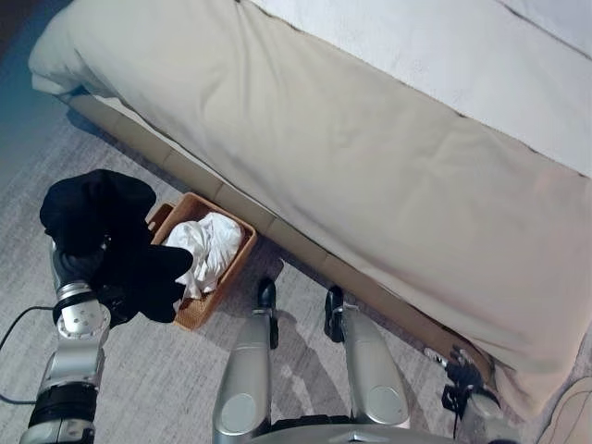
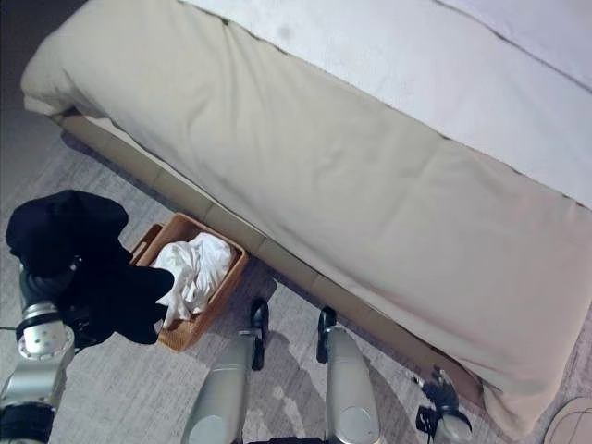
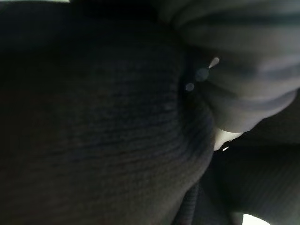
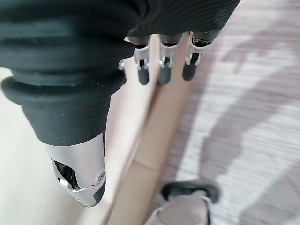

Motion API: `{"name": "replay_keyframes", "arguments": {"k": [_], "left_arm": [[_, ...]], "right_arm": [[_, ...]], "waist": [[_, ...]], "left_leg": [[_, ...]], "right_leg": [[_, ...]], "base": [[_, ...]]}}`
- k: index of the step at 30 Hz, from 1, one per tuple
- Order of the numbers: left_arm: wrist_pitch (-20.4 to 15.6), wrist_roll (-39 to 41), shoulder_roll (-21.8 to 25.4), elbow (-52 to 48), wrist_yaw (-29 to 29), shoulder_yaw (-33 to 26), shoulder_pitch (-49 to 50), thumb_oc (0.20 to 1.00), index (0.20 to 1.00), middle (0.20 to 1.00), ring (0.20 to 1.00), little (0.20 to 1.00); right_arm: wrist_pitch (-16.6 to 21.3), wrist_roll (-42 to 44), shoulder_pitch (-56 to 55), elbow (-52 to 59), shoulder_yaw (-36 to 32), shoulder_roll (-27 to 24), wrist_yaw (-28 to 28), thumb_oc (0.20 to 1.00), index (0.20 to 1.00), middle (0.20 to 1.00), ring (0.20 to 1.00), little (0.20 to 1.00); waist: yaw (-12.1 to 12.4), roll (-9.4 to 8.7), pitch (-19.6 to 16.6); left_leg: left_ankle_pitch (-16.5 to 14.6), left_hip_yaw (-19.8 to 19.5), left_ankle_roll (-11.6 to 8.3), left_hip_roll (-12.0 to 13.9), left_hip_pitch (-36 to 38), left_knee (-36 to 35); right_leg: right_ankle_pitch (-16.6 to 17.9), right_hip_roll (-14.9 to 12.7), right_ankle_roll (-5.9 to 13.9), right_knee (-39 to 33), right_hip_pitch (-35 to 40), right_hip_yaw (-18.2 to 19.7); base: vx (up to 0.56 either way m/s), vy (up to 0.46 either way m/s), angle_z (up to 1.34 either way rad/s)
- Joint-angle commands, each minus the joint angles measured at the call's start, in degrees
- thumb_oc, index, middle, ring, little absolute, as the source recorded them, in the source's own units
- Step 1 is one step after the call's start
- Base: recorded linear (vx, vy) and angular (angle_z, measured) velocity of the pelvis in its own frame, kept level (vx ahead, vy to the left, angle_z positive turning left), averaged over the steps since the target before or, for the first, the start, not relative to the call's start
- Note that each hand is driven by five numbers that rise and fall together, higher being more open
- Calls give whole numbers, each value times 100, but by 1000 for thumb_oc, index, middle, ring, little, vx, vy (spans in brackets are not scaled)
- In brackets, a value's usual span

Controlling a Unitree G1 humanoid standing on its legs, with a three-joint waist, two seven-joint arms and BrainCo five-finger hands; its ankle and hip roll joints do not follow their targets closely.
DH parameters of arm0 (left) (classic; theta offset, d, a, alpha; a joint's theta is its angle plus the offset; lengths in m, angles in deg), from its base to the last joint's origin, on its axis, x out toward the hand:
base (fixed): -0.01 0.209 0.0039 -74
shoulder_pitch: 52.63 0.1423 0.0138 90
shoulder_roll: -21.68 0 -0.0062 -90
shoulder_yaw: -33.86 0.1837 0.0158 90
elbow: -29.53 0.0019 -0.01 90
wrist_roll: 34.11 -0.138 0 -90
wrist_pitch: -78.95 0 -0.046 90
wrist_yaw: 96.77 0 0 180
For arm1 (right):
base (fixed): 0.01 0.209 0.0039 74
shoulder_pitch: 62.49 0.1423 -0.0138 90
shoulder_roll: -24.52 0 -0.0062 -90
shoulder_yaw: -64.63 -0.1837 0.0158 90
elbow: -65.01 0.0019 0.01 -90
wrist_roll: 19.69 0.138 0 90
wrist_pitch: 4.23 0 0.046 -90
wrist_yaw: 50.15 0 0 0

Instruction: Pick up clothes into the bucket

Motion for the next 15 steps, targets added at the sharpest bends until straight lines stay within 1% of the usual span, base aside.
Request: {"name": "replay_keyframes", "arguments": {"k": [1,2,4,5,7,8,9,10,11,13,14,15], "left_arm": [[-170,-373,627,-1,-469,-130,-313,200,200,200,200,200],[-160,-345,701,55,-516,-106,-408,200,200,200,200,200],[-160,-336,971,-22,-579,-77,-576,200,200,200,200,200],[-153,-335,1012,-31,-622,-17,-707,200,200,200,200,200],[-143,-257,1179,176,-684,131,-1004,200,200,200,200,200],[-144,-256,1180,179,-684,135,-1009,200,200,200,200,200],[-114,-225,1303,280,-732,258,-1174,200,200,200,200,200],[-118,-223,1308,294,-734,271,-1197,200,200,200,200,200],[-95,-73,1386,501,-750,450,-1443,200,200,200,200,200],[-96,11,1426,569,-768,528,-1569,200,200,200,200,200],[-30,-44,1674,705,-796,657,-1755,200,200,200,200,200],[16,-133,1760,716,-802,724,-1808,200,200,200,200,200]], "right_arm": [[285,-2,-62,53,336,-195,-385,1000,1000,1000,1000,1000],[297,-65,19,100,408,-249,-428,1000,1000,1000,1000,1000],[302,-530,24,383,646,-439,-515,1000,1000,1000,1000,1000],[306,-568,78,382,702,-472,-556,1000,1000,1000,1000,1000],[301,-729,121,472,813,-568,-619,1000,1000,1000,1000,1000],[301,-729,122,473,811,-567,-619,1000,1000,1000,1000,1000],[297,-847,128,505,893,-666,-730,1000,1000,1000,1000,1000],[297,-848,135,502,887,-661,-732,1000,1000,1000,1000,1000],[325,-810,159,605,926,-725,-779,1000,1000,1000,1000,1000],[339,-772,162,554,951,-738,-819,1000,1000,1000,1000,1000],[367,-812,164,607,1024,-771,-879,1000,1000,1000,1000,1000],[377,-820,157,646,1072,-773,-897,1000,1000,1000,1000,1000]], "waist": [[-46,-57,-75],[-58,-66,-21],[-38,-73,110],[-36,-72,158],[-55,-107,164],[-53,-106,164],[-75,-138,164],[-71,-137,164],[-113,-197,164],[-133,-224,164],[-168,-312,164],[-185,-354,164]], "left_leg": [[-860,-115,241,-81,-187,968],[-864,-118,249,-81,-357,1069],[-897,-168,276,-94,-707,1313],[-904,-194,277,-114,-901,1424],[-923,-221,279,-135,-1288,1610],[-924,-221,279,-135,-1291,1612],[-934,-244,282,-142,-1563,1721],[-938,-245,282,-144,-1582,1735],[-961,-236,290,-133,-1906,1906],[-967,-256,291,-142,-2041,1974],[-1017,-273,303,-127,-2374,2162],[-1024,-298,307,-120,-2480,2209]], "right_leg": [[347,-243,361,-128,-107,216],[352,-224,361,-63,-252,228],[311,-217,358,129,-573,198],[293,-234,363,222,-729,182],[266,-257,360,392,-1077,158],[265,-257,360,394,-1080,158],[239,-271,355,517,-1328,133],[234,-272,355,532,-1346,133],[212,-270,347,689,-1653,115],[213,-265,348,742,-1776,106],[198,-260,363,890,-2081,52],[206,-254,370,901,-2167,33]], "base": [[-40,41,-6],[-80,45,-10],[-104,5,-9],[-81,-1,3],[-49,3,12],[-35,3,10],[-22,6,4],[-36,19,7],[-14,14,7],[-15,0,8],[-16,-19,6],[-10,-15,6]]}}
